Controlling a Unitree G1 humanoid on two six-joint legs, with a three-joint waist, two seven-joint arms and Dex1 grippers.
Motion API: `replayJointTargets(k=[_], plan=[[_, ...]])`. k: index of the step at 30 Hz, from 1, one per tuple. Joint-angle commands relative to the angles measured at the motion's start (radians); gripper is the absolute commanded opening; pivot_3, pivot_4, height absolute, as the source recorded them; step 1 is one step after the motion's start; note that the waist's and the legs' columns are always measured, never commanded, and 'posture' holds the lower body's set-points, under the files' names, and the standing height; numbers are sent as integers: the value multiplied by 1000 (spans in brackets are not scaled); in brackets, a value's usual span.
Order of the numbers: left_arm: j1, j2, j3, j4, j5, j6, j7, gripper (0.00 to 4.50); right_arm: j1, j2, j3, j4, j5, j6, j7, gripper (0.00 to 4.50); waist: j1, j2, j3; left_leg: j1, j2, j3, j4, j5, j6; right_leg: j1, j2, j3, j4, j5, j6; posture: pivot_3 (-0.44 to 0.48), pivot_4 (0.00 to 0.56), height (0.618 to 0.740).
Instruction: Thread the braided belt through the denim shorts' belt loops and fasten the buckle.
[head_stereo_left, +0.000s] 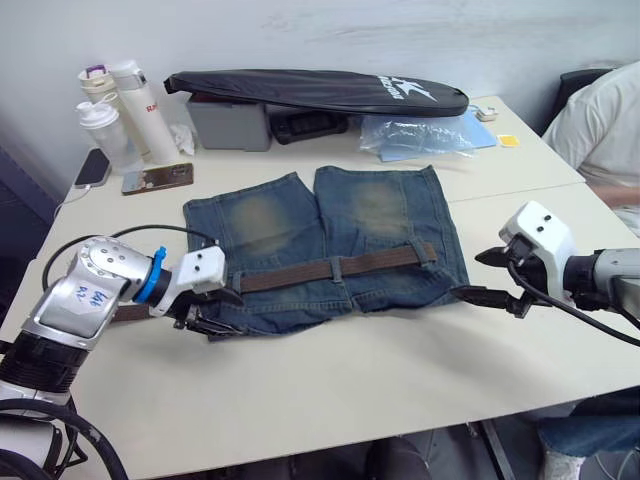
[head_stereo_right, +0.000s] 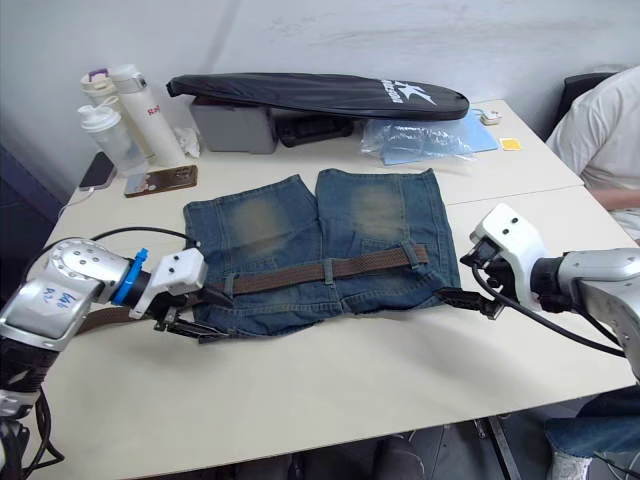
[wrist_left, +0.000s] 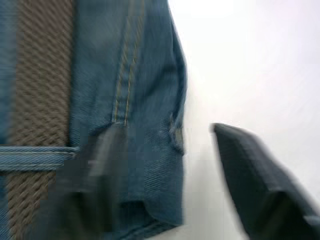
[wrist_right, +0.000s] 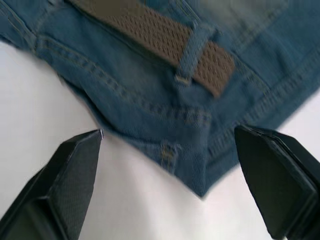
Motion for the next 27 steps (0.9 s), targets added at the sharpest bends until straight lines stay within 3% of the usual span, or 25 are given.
replayJointTargets(k=[1,7,11,18,26,27], plan=[[-37,32,148,16,-106,154,33,4442,-87,54,17,73,2,-21,5,4500,-2,0,0,0,0,0,0,0,0,0,0,0,0,0,0,0,150,622],[-106,-12,154,219,-57,261,195,4442,-270,233,116,353,-104,-56,-76,4500,-6,0,0,1,-1,0,1,0,0,0,-1,0,3,0,0,0,150,622],[-213,-123,187,315,-136,518,290,4442,-373,348,111,562,-124,-84,-78,4500,-3,2,-2,-4,-1,2,3,0,0,-8,-2,0,14,1,-1,0,150,622],[-269,-253,149,421,-138,657,405,4442,-451,441,140,846,-172,-153,13,4500,-12,3,-5,-6,0,1,18,0,0,-9,-4,0,33,1,-1,0,150,622],[-233,-208,42,411,-144,671,345,4442,-454,465,188,962,-234,-197,136,4500,-32,3,-12,-16,-1,1,23,3,2,-19,-5,2,36,1,-2,0,150,622],[-223,-197,27,402,-147,672,331,4483,-454,470,187,975,-238,-202,143,4240,-33,3,-13,-16,-1,1,26,4,3,-19,-5,2,37,1,-2,0,150,622]])
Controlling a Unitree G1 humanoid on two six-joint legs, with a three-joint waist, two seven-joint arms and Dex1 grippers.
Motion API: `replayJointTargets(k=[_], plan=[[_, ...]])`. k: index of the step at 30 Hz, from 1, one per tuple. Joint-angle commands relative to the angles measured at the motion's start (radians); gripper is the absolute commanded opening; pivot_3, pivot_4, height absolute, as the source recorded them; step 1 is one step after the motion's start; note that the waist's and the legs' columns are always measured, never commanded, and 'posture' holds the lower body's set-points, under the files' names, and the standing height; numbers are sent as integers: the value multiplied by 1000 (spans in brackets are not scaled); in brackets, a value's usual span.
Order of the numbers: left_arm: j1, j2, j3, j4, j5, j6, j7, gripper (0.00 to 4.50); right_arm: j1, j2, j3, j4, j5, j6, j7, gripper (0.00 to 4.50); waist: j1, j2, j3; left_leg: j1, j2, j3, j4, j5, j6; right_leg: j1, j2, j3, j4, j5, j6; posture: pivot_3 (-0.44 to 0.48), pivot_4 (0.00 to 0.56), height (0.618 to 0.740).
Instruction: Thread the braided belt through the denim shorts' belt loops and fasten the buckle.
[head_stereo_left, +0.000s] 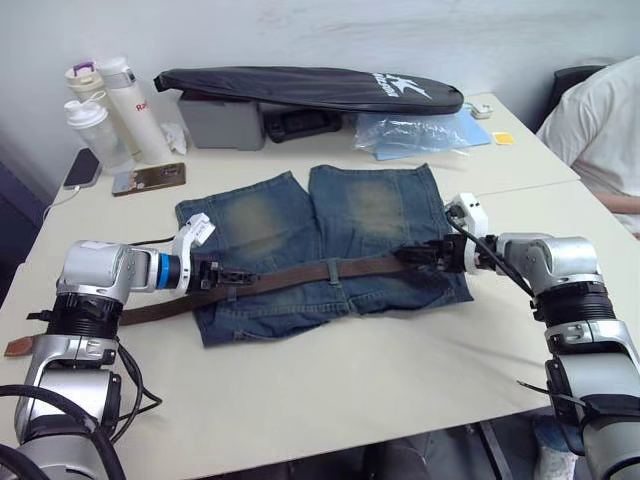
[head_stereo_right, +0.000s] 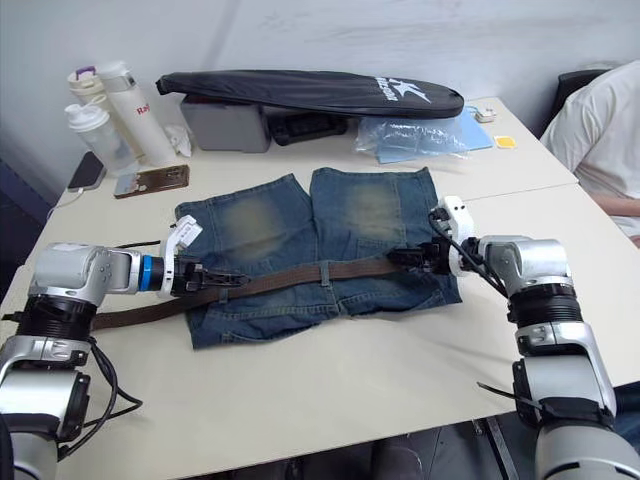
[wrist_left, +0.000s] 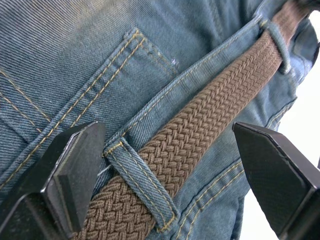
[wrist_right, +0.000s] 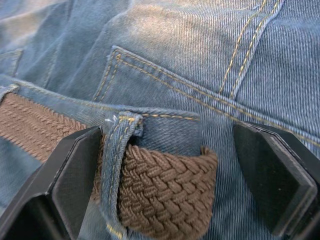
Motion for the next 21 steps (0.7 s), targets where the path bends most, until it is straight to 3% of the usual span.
replayJointTargets(k=[1,2,5,8,9,14,17,21], plan=[[25,45,-38,-33,-18,20,-55,4500,-11,8,1,33,-24,-31,37,3956,-2,1,-1,0,0,0,2,0,0,-2,0,0,2,0,0,0,150,622],[23,48,-39,-31,-21,21,-59,4500,-13,9,0,42,-30,-39,39,3712,-3,1,-1,-1,0,0,4,0,0,-3,0,0,3,0,0,0,150,622],[15,57,-40,-26,-26,20,-71,4500,-16,12,-3,57,-50,-59,42,2294,-5,2,-3,-1,0,0,9,-2,0,-4,-2,0,9,-1,-1,0,150,622],[7,73,-42,-15,-24,8,-93,3804,-20,16,-14,73,-58,-78,43,1061,-6,2,-3,-1,0,0,9,-3,0,-6,-3,0,11,-1,-2,0,150,622],[2,78,-38,-10,-25,2,-100,3324,-17,15,-15,64,-58,-80,50,624,-6,2,-3,-1,0,0,9,-3,0,-6,-3,0,12,-1,-2,0,150,622],[-13,96,-22,-23,-48,6,-137,1370,-5,7,-23,21,-53,-87,60,465,-6,2,-3,-2,-1,1,8,-4,0,-6,-7,-3,13,-1,-2,0,150,622],[2,117,-3,-113,-102,14,-188,22,35,-2,-42,-101,-41,-122,59,465,-6,2,-3,-2,-1,1,8,-4,0,-6,-8,-3,13,-1,-3,0,150,622],[64,163,3,-233,-153,0,-246,0,141,-25,-54,-344,-39,-158,43,465,-6,2,-3,-3,-1,1,8,-3,0,-7,-9,-3,13,-1,-2,0,150,622]])
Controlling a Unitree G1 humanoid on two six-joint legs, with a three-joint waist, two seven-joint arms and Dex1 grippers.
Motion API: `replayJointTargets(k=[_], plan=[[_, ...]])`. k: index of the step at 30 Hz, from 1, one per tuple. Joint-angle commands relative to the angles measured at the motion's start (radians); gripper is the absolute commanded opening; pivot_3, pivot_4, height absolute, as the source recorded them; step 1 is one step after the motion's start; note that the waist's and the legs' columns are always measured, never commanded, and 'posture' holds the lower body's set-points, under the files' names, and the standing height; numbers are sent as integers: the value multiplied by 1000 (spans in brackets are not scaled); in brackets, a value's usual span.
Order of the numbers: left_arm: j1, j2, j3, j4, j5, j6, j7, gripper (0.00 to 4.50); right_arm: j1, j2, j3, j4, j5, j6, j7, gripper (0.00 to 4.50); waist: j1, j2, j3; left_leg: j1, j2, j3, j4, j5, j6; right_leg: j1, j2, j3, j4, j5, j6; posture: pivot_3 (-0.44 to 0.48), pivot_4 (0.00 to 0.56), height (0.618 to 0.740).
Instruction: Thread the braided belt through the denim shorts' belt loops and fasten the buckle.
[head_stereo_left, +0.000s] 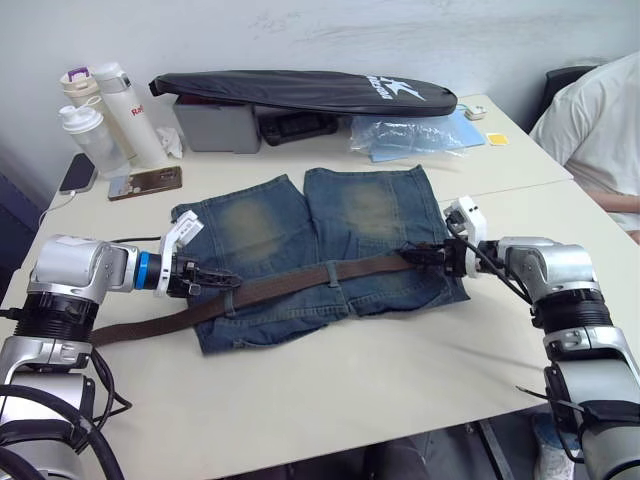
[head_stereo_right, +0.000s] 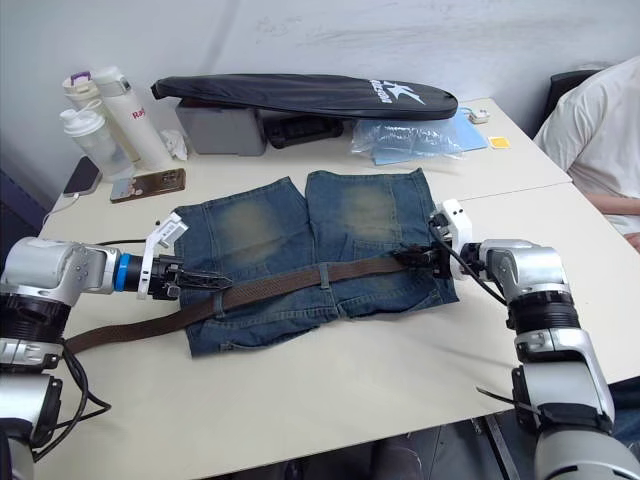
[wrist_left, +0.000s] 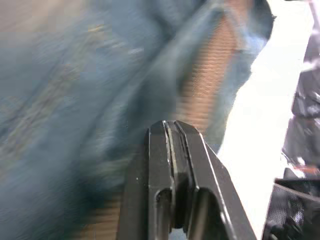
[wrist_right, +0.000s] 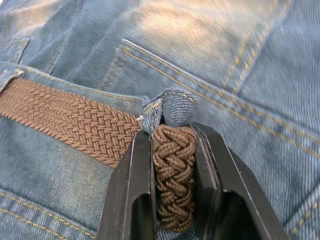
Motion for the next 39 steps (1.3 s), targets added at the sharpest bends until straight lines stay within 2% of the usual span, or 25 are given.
replayJointTargets(k=[1,6,10,14,17,20,21,24,35,38,39], plan=[[55,56,37,-122,-64,-20,-65,0,95,-33,-40,-290,25,-46,-7,465,0,0,0,0,0,0,0,0,0,0,0,0,0,0,0,0,150,622],[78,64,68,-151,-88,-46,-60,0,249,-63,-60,-552,41,-41,-28,465,7,-3,2,1,0,-1,0,0,0,1,-1,0,-1,-2,-3,0,150,622],[6,7,110,2,-32,-96,60,0,283,-35,-102,-605,81,4,-80,465,14,-4,2,1,0,0,-1,-2,4,1,-1,-2,-3,-3,-5,0,150,622],[-32,-9,119,128,21,-139,136,1430,281,-32,-111,-593,80,32,-123,465,13,-5,2,1,-1,0,-2,-6,11,2,-1,-4,-6,-3,-5,0,150,622],[-40,-9,92,197,68,-139,176,2811,269,-48,-105,-542,44,63,-175,465,12,-5,2,2,-2,0,0,-6,11,2,-2,-4,-6,-2,-4,0,150,622],[-30,-8,44,181,69,-90,150,4347,245,-55,-108,-475,19,88,-220,465,12,-5,2,1,-2,0,0,-6,11,1,-2,-4,-4,-2,-4,0,150,622],[-28,-7,34,176,68,-80,142,4500,239,-55,-107,-463,17,92,-225,465,13,-5,2,1,-2,0,0,-6,11,1,-2,-4,-4,-2,-4,0,150,622],[-19,-16,-16,166,99,-91,155,4500,222,-58,-100,-434,11,87,-227,465,14,-4,1,1,-2,0,0,-6,11,0,-2,-3,0,-2,-5,0,150,622],[-20,-126,-24,147,84,-30,194,4500,223,-55,-103,-444,19,96,-230,465,17,0,-1,-2,-2,1,0,-6,11,3,-3,-3,1,-2,-5,0,150,622],[3,-138,-15,148,80,-23,204,3709,232,-58,-111,-457,25,107,-234,465,19,0,-1,-2,-2,1,0,-6,11,4,-3,-2,0,-2,-5,0,150,622],[9,-140,-7,144,75,-19,204,3305,236,-59,-113,-462,27,109,-236,465,19,0,-1,-2,-2,1,0,-6,11,4,-3,-2,0,-2,-5,0,150,622]])
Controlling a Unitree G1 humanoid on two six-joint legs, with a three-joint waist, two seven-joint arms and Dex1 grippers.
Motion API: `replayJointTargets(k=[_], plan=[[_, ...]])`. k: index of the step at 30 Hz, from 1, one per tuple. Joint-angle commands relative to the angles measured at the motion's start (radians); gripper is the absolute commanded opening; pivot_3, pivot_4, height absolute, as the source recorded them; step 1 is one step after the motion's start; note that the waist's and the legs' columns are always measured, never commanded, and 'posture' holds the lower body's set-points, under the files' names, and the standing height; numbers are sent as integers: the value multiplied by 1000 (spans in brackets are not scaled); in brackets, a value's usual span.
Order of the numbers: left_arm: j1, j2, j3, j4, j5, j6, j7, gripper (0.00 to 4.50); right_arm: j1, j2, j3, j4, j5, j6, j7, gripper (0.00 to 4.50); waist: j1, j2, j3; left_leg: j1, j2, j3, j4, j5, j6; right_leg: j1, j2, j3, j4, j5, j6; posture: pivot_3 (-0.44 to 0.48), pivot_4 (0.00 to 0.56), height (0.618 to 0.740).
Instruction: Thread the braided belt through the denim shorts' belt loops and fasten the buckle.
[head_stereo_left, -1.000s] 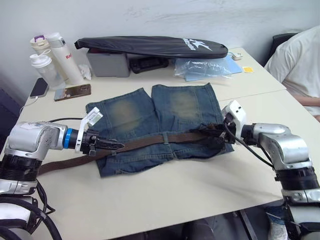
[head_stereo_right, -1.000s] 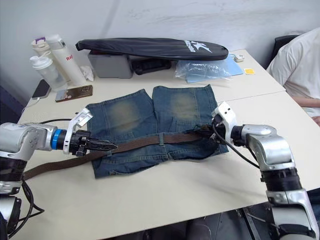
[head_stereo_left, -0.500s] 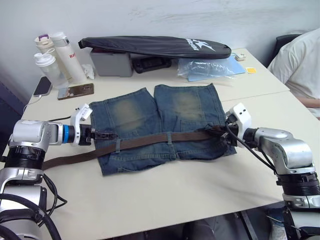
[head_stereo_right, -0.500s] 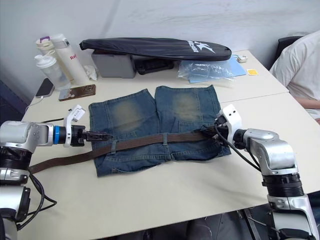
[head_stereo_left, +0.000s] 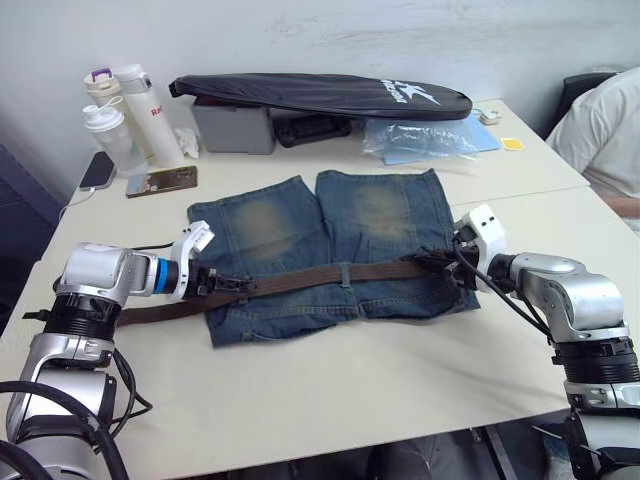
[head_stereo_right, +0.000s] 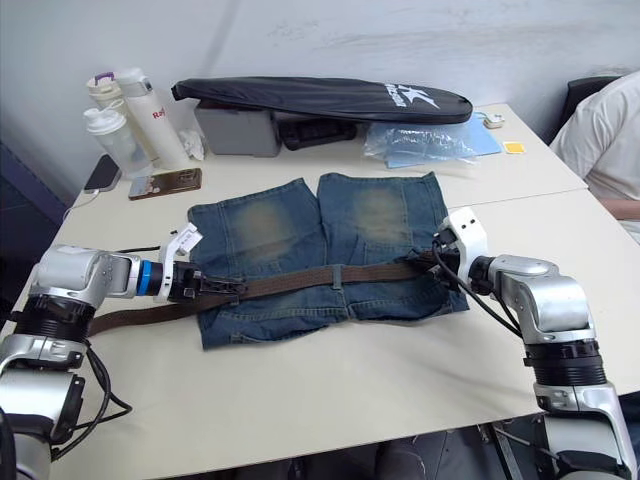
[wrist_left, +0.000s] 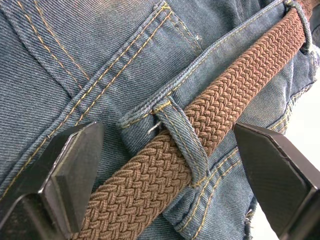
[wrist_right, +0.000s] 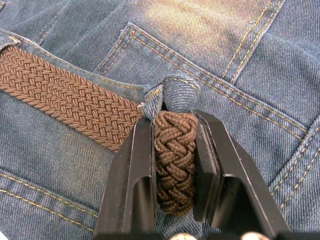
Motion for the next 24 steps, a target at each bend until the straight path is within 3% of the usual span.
replayJointTargets(k=[1,7,9,19,24], plan=[[28,-20,15,-31,-25,29,-3,2850,7,-20,-25,-50,12,10,-5,465,0,0,0,0,0,0,0,0,0,0,0,0,0,0,0,0,150,622],[15,7,61,-42,-48,17,-36,427,22,-21,-22,-63,17,20,-6,465,-4,0,0,0,0,0,0,0,0,0,0,0,0,0,0,0,150,622],[13,22,77,-60,-62,-5,-60,0,22,-18,-20,-66,19,23,-4,465,-5,-1,0,0,0,0,0,0,0,-1,0,-1,0,0,0,0,150,622],[156,59,176,-401,-186,-199,-215,0,45,-17,-28,-110,42,8,19,465,-6,-2,1,0,1,0,1,0,0,-1,0,0,-1,0,-1,0,150,622],[326,150,161,-540,-150,-378,-312,0,227,-46,-83,-299,50,-282,139,465,-5,-1,1,0,1,0,0,0,0,0,0,1,-6,-4,-8,0,150,622]])
